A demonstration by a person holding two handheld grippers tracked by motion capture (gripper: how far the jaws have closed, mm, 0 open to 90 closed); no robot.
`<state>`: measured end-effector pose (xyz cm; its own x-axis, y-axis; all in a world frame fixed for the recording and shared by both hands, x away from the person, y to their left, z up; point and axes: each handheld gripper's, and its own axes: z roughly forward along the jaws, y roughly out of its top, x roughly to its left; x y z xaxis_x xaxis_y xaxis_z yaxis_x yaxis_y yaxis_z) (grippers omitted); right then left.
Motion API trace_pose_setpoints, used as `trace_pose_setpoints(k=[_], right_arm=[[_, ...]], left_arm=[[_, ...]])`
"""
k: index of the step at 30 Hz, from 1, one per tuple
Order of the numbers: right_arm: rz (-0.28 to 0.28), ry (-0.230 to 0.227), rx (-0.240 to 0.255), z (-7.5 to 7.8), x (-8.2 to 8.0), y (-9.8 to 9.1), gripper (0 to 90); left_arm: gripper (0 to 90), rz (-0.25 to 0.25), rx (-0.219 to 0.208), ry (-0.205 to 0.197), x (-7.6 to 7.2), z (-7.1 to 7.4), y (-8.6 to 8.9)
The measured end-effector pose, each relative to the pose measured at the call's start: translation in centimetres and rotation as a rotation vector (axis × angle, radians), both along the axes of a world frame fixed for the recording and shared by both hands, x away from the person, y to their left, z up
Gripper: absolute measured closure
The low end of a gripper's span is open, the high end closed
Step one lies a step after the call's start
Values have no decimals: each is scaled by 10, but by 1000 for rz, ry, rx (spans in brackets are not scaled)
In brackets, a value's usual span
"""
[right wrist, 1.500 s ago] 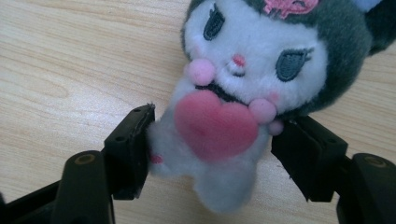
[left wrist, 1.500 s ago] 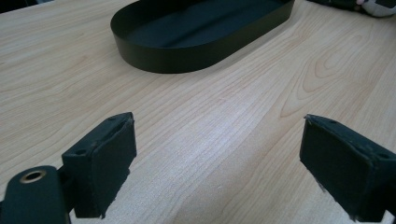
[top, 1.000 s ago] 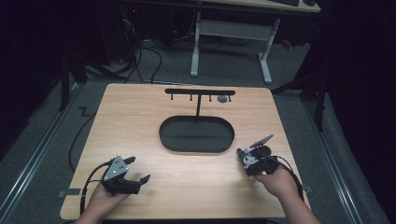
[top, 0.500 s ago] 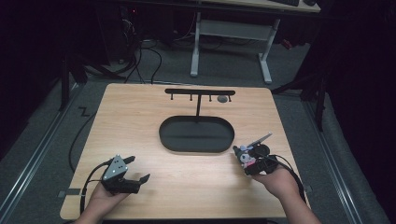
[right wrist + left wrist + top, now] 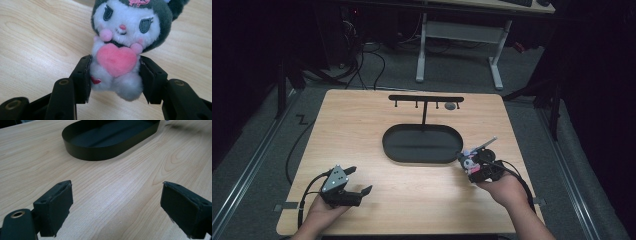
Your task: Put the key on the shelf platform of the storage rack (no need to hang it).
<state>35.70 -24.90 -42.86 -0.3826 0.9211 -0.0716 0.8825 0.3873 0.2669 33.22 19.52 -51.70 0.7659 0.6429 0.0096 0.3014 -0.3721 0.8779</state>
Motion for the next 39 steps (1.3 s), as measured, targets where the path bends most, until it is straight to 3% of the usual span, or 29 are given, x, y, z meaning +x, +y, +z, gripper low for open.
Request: trace_pose_setpoints(k=[7, 25, 39], right_arm=[[25, -25, 7, 9, 5, 13, 485], [54, -52, 9, 21, 18, 24, 485], [77, -71, 45, 26, 29, 32, 484]], left_arm=[[118, -6, -1, 1, -1, 0, -1], [117, 23, -5, -6, -1, 1, 4], [95, 53, -12, -21, 0, 0, 7]])
